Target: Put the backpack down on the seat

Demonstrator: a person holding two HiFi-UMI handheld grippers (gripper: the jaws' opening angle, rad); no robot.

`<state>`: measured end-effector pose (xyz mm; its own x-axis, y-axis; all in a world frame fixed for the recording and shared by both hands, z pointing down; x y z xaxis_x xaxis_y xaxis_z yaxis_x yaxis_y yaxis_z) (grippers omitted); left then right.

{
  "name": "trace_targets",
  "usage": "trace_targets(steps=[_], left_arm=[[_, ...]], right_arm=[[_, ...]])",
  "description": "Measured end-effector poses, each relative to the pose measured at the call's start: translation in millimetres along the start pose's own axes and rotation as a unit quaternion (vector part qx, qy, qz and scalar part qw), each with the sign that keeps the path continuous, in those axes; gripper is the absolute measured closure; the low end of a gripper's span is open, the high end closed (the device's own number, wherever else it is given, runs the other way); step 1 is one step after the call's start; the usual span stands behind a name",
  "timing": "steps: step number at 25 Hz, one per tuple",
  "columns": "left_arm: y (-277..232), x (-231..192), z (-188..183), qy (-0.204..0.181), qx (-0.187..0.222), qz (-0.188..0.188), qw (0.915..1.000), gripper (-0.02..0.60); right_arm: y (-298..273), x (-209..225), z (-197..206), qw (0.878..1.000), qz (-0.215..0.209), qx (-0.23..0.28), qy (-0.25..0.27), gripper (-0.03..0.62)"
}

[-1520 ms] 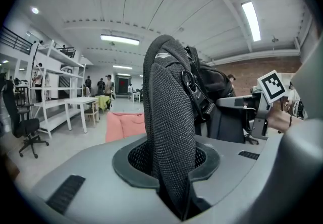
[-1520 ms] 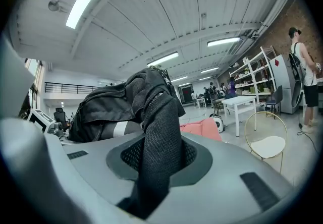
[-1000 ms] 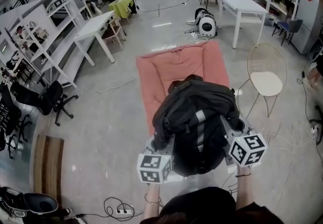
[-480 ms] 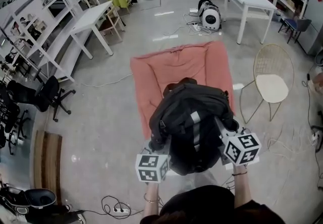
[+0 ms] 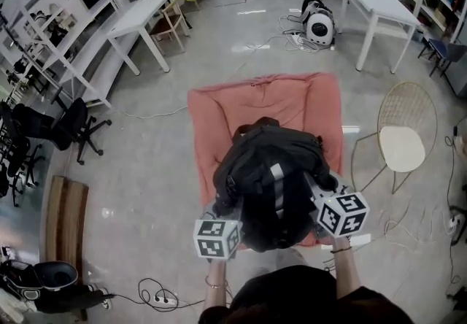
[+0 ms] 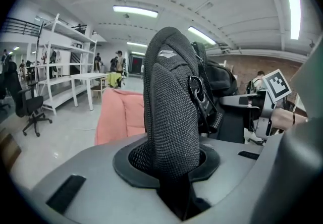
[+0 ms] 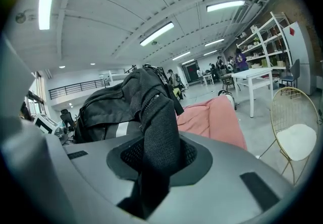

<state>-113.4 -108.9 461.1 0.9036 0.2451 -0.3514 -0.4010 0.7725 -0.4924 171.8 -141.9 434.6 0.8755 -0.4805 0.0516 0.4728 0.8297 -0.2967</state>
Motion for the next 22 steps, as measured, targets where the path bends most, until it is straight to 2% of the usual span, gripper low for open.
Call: trace_targets(steps=[7, 12, 22], left_arm=[[-38.9, -20.3, -11.2, 0.028, -0.015, -0.021, 0.9993, 0.477], [-69.2, -41.8, -7.1, 0.042, -0.028, -0.034, 0.9981, 0.477], [-125.0, -88.0, 2.1, 0.072, -0.053, -0.046, 0.9949, 0.479]], right_arm=[[-57.0, 23.7, -1.6, 0.999, -0.031, -0.024, 0.003, 0.505], [-95.7, 34.0, 11.8, 0.998, -0.049, -0.042, -0.003, 0.505], [-169.7, 43.9, 39.6, 0.995, -0.06, -0.083, -0.007, 0.505]])
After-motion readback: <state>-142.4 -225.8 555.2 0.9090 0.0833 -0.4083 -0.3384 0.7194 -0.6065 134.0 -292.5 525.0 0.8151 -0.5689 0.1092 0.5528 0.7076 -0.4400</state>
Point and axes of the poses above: the fingertips, and each gripper's own axes: y backward along the fingers, x to its right, z out of its underside, the point moved 10 cm from there along y, backward along the fingers, and after that the axes turned 14 degrees about y, right-handed, at the moved point
